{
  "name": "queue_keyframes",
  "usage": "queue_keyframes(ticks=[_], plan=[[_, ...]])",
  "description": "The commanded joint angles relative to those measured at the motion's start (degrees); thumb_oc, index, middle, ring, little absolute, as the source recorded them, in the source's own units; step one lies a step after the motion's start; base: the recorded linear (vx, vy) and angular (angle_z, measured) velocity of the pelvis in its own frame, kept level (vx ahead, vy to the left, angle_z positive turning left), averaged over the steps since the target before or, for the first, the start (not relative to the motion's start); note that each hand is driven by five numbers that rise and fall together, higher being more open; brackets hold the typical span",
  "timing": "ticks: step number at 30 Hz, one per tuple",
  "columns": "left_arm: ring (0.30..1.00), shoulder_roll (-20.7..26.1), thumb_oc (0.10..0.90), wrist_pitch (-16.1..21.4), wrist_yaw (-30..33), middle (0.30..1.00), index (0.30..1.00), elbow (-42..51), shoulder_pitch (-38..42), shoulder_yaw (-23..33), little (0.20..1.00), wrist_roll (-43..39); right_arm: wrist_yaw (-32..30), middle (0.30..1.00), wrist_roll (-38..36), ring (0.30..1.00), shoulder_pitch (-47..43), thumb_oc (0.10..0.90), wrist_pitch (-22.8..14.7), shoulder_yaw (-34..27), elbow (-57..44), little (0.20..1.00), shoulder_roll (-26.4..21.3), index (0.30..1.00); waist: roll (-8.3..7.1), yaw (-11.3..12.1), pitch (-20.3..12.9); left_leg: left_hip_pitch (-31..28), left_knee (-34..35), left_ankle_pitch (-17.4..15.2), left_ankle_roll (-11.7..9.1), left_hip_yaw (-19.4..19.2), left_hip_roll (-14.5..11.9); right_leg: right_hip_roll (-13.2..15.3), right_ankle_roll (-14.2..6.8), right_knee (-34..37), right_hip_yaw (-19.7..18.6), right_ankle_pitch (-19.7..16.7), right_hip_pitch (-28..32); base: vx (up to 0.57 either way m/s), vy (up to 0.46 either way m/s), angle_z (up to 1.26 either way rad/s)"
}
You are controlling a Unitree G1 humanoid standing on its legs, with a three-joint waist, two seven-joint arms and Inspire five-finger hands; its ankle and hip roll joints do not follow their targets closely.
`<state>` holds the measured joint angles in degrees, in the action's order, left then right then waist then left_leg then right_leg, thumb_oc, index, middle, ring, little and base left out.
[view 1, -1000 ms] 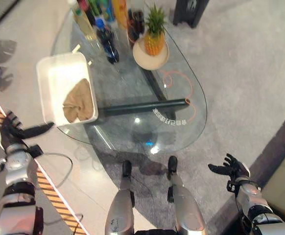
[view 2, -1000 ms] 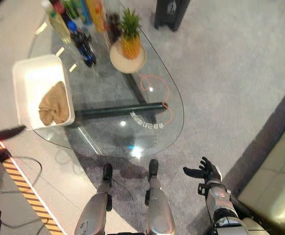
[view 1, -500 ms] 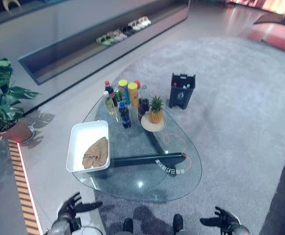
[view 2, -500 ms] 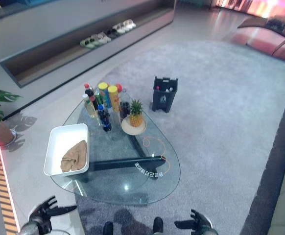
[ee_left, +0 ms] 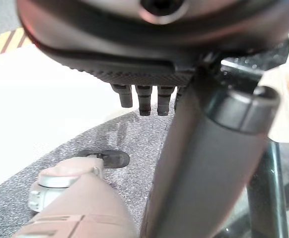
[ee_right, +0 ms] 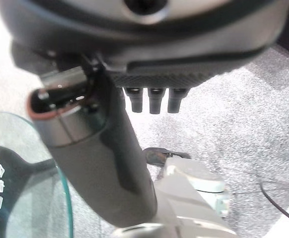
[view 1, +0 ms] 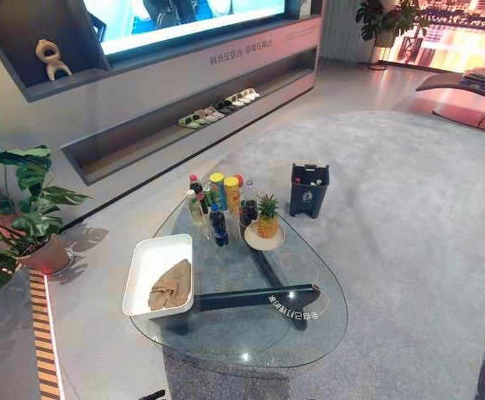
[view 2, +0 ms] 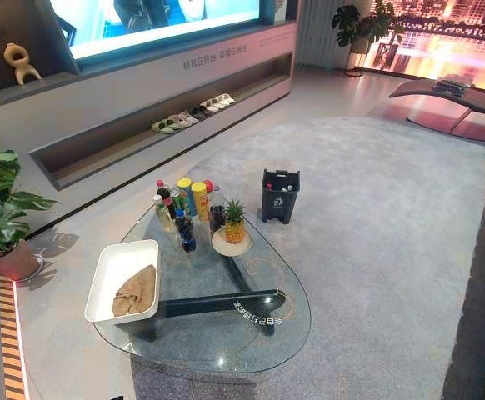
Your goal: Wipe the table with a cloth and put it in the basket.
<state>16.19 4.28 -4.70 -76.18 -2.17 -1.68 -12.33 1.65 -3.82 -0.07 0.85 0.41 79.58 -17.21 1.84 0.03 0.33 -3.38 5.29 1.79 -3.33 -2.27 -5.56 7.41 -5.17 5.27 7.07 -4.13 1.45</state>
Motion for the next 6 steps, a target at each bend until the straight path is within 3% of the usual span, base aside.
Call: queue_keyframes(ticks=[1, 6], plan=[[0.900, 1.41, 0.800, 1.00, -0.47, 0.900, 0.900, -3.03, 4.82, 0.19, 0.900, 0.03, 0.68, 0.900, 1.41, 0.900, -3.28, 0.800, -0.23, 0.68, 3.36, 0.900, 0.96, 0.900, -2.10, 0.44, 2.43, -1.34, -0.29, -1.85, 1.11, -1.39, 1.77, 1.88, -0.83, -0.70, 3.15, 0.90, 3.60, 0.00, 0.000, 0.00], [0.900, 1.33, 0.800, 0.96, -0.57, 0.900, 0.900, -2.92, 4.86, 0.35, 0.900, 0.08, 0.84, 0.900, 1.55, 0.900, -3.21, 0.800, -0.31, 1.01, 3.54, 0.900, 1.04, 0.900, -2.05, 0.35, 2.33, -1.51, -0.29, -1.89, 1.14, -1.26, 1.72, 1.89, -0.88, -0.77, 2.97, 0.94, 3.73, 0.00, 0.000, 0.00]])
